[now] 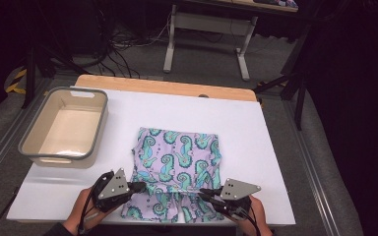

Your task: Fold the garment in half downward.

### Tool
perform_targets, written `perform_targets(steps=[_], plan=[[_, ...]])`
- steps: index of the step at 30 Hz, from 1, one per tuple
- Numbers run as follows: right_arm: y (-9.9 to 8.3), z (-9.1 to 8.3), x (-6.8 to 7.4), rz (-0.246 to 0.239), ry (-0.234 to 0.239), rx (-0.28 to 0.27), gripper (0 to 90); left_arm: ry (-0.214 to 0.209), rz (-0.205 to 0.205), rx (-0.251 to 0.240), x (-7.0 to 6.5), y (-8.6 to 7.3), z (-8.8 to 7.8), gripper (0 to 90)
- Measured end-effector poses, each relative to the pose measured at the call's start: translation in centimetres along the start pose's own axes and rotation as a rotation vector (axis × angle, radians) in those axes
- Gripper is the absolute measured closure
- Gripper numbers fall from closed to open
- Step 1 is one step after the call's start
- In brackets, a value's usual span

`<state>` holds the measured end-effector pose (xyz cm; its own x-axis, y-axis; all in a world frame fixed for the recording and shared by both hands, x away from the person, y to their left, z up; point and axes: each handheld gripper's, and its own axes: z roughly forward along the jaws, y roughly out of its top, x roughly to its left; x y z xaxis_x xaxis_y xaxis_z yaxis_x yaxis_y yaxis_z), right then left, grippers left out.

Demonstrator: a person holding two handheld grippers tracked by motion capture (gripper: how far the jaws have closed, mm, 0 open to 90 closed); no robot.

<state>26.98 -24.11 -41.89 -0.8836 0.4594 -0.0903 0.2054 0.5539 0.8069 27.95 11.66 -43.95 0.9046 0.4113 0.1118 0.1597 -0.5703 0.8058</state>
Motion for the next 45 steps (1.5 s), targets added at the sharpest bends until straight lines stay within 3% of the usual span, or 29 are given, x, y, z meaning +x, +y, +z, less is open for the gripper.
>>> perform_targets(steps=[7,12,13,17,22,26,28,33,36,39,41,42,45], plan=[[-1.1,0.0,0.6,0.033,0.018,0.008,82.7,-0.016,0.011,0.031,-1.0,-0.9,-0.1,88.8],[-1.7,0.1,1.1,0.035,0.031,0.021,81.0,-0.043,-0.016,0.039,-1.4,-1.4,-0.2,88.5],[-1.8,0.0,1.0,0.037,0.03,0.015,78.3,-0.048,-0.002,0.04,-1.5,-1.4,-0.2,88.5],[-1.9,-0.6,0.4,0.079,0.007,-0.026,67.5,-0.052,-0.015,0.036,-1.5,-1.6,-0.5,89.5],[-1.8,-1.8,-0.8,0.123,-0.047,-0.089,64.0,-0.04,-0.034,0.01,-1.2,-1.7,-1.1,89.1],[-1.5,-2.7,-2.1,0.167,-0.096,-0.134,64.1,-0.034,-0.044,-0.039,-0.8,-1.2,-1.4,85.4],[-1.4,-2.7,-2.9,0.18,-0.158,-0.125,63.3,-0.049,-0.022,-0.036,-1.3,-0.5,-1.0,75.1],[-1.4,-1.5,-5.6,0.23,-0.241,-0.072,56.0,-0.09,0.046,0.007,-2.6,0.7,0.6,61.6],[-1.6,-0.1,-7.4,0.259,-0.286,-0.027,52.4,-0.104,0.053,0.025,-2.5,1.0,1.7,61.7],[-2.0,1.0,-9.1,0.306,-0.295,-0.004,52.7,-0.111,0.057,0.052,-2.1,0.8,2.9,61.7],[-2.1,1.5,-9.8,0.333,-0.295,0.006,54.7,-0.133,0.039,0.077,-1.7,0.5,3.6,63.5],[-2.2,1.7,-10.0,0.339,-0.292,0.007,56.3,-0.129,0.053,0.092,-1.6,0.4,4.0,63.8],[-2.2,2.6,-10.5,0.338,-0.294,0.064,64.9,-0.141,0.044,0.107,-1.4,0.3,4.4,65.4]])
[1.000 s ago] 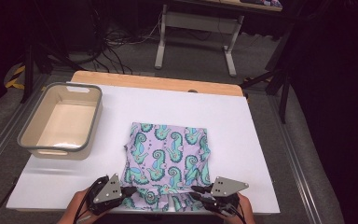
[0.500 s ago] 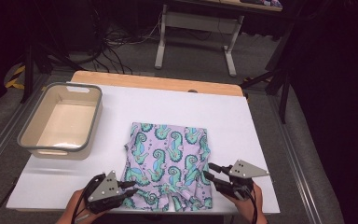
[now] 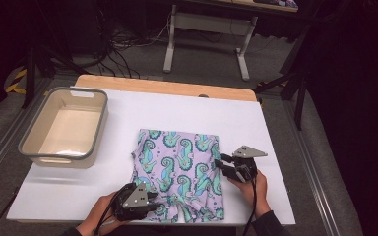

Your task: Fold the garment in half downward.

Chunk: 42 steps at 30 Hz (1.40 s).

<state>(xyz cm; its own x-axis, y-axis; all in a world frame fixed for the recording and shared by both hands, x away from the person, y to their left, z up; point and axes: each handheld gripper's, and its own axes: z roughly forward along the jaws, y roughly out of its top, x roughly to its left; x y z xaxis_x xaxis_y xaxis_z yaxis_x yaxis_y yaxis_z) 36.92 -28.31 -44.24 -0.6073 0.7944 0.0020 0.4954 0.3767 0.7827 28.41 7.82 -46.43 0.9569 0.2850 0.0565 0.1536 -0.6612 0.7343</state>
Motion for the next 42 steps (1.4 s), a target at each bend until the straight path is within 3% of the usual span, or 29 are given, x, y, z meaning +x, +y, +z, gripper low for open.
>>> perform_targets(steps=[2,4,6,10,18,23,29,32,35,42], plan=[[-0.1,0.2,-0.1,0.006,0.017,0.008,73.7,-0.006,-0.007,0.002,0.2,0.0,0.0,65.9],[-0.2,0.0,-0.2,-0.001,0.017,0.014,83.4,-0.012,-0.01,0.004,0.2,-0.1,-0.1,73.1],[-0.3,-0.4,-0.2,-0.022,0.02,0.014,87.0,-0.01,0.006,0.006,0.3,-0.1,-0.2,80.1],[-0.7,-1.0,-0.1,-0.047,0.02,0.012,87.9,0.027,0.049,0.015,0.0,-0.1,-0.6,84.4],[-0.5,-2.4,0.2,-0.053,0.015,-0.024,87.5,-0.006,0.046,-0.043,-0.4,-0.2,-2.7,85.8],[-0.8,-2.0,0.3,-0.053,0.001,0.003,86.7,-0.014,0.061,-0.013,-1.1,-0.4,-2.2,85.7],[-0.7,-1.9,0.4,-0.063,-0.017,0.0,77.1,-0.02,0.056,0.002,-1.1,-0.7,-2.0,85.7],[-0.1,-2.2,0.3,-0.057,-0.019,-0.051,75.7,-0.014,0.048,0.007,-1.1,-0.9,-2.2,85.5],[0.9,-2.3,0.4,-0.063,-0.019,-0.099,80.6,-0.013,0.049,0.011,-1.1,-1.1,-2.2,85.4],[2.9,-0.5,1.4,-0.146,-0.028,-0.097,86.5,-0.022,0.036,-0.028,-1.1,-0.8,-2.5,81.7]])
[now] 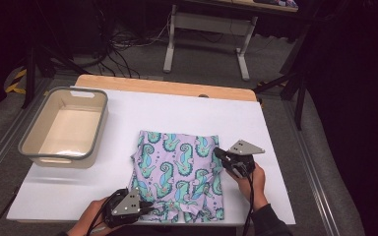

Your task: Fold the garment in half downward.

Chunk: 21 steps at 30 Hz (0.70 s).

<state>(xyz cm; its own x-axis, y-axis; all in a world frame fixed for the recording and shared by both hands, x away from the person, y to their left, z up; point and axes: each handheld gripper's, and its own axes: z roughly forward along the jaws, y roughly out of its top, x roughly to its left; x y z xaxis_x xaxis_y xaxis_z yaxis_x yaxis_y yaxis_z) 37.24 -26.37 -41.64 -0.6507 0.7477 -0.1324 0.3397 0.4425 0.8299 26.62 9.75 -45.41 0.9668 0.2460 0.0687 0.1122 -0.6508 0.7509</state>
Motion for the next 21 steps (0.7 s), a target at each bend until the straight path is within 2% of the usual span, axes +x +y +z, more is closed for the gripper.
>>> perform_targets(steps=[5,6,11,12,13,17,20,21], plan=[[-0.1,2.1,-0.4,0.002,0.021,0.043,89.2,0.029,-0.036,-0.066,0.5,0.4,-1.0,75.1],[-0.2,2.3,-0.5,0.007,0.019,0.049,89.8,0.029,-0.037,-0.073,0.6,0.4,-1.1,75.1],[-0.6,2.9,-0.9,0.028,0.017,0.071,90.0,0.085,-0.054,-0.115,1.8,0.9,-1.4,75.1],[-0.6,2.9,-1.0,0.032,0.017,0.074,89.9,0.115,-0.058,-0.116,2.3,1.0,-1.4,75.1],[-0.8,3.0,-1.1,0.034,0.02,0.079,90.0,0.123,-0.067,-0.12,2.7,1.1,-1.2,75.2],[-1.0,3.3,-1.0,0.04,0.005,0.099,89.9,0.214,-0.101,-0.108,5.3,1.5,-0.5,74.0],[-1.3,3.4,-1.0,0.056,0.002,0.098,90.0,0.246,-0.134,-0.112,6.9,1.5,0.0,73.5],[-1.3,3.4,-1.0,0.053,-0.002,0.101,90.0,0.268,-0.138,-0.11,7.4,1.6,0.1,73.5]])
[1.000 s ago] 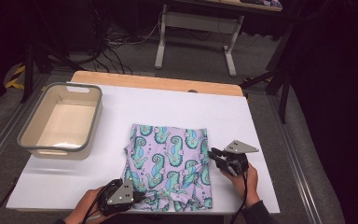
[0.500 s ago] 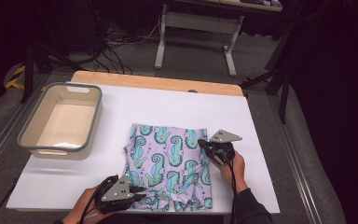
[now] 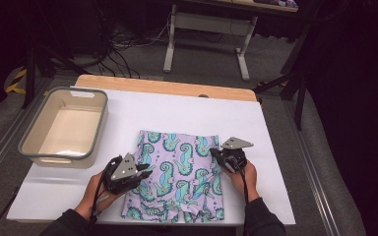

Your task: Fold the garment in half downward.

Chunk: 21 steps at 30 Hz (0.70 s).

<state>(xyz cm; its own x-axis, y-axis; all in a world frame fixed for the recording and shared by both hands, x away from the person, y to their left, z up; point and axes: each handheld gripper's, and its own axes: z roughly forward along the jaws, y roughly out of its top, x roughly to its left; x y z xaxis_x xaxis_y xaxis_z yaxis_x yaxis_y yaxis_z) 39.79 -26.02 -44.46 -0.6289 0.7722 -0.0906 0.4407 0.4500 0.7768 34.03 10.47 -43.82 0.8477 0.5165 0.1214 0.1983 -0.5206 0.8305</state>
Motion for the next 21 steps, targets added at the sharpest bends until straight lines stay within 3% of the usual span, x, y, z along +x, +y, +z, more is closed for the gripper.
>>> perform_targets(steps=[4,6,9,14,21], plan=[[-0.2,0.0,-0.1,0.009,0.0,0.005,89.9,0.069,-0.057,0.008,2.0,0.0,1.4,72.6],[-0.2,-0.1,0.0,0.006,-0.006,0.004,89.8,0.08,-0.073,0.019,2.6,-0.2,2.0,72.7],[-0.3,-0.1,0.0,0.004,-0.01,0.006,89.7,0.096,-0.075,0.081,3.2,-0.5,3.0,73.4],[-0.7,0.0,-0.1,-0.005,-0.029,0.031,88.6,0.108,-0.097,0.159,3.8,-1.1,3.7,75.4],[-1.4,-0.3,-0.5,0.002,-0.033,0.051,86.5,0.087,-0.11,0.163,4.0,-1.7,3.1,74.3]])
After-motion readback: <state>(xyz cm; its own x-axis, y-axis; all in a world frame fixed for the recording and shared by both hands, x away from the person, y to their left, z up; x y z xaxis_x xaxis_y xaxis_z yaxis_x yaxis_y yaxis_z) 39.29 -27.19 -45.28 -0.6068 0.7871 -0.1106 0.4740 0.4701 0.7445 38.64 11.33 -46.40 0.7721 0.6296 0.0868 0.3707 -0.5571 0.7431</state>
